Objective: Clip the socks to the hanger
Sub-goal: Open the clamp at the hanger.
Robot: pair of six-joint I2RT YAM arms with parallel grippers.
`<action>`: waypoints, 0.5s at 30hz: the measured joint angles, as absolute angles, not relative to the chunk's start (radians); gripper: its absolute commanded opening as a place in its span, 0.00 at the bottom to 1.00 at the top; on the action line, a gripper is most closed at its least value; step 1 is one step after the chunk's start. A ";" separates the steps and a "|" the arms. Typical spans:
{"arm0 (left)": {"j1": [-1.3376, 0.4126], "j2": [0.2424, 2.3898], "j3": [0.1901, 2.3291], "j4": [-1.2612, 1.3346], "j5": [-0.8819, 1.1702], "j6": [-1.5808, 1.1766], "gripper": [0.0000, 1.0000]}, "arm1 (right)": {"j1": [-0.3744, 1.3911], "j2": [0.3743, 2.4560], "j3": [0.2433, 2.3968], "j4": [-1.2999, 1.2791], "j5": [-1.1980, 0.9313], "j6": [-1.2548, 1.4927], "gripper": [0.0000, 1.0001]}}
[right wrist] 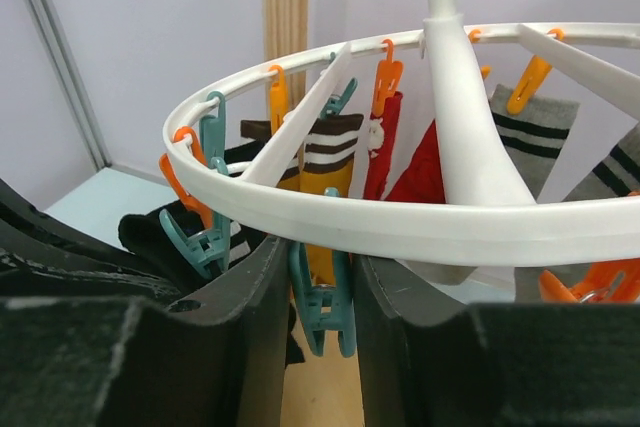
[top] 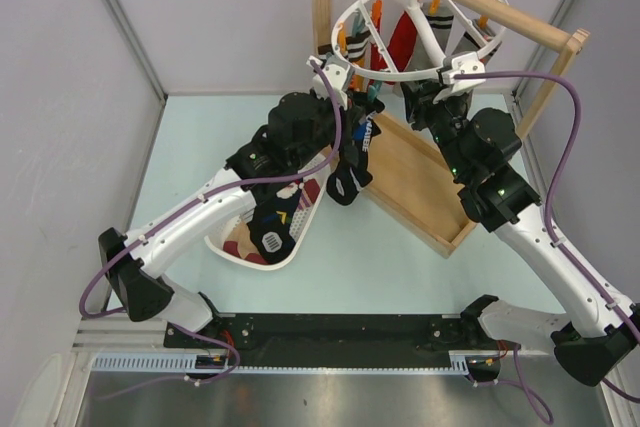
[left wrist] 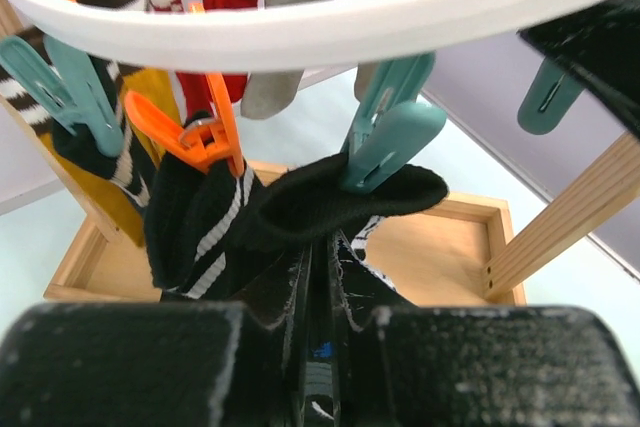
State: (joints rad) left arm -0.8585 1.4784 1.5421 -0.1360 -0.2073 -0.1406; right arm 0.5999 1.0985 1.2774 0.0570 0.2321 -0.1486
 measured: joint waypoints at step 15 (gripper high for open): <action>-0.830 1.406 1.423 -0.057 -0.197 -0.140 0.57 | 0.601 1.098 1.277 0.053 0.235 0.008 0.00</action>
State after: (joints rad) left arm -0.8295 1.4063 1.4227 -0.0566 -0.1974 -0.1398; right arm 0.6010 1.0985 1.2774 0.0532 0.2352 0.0078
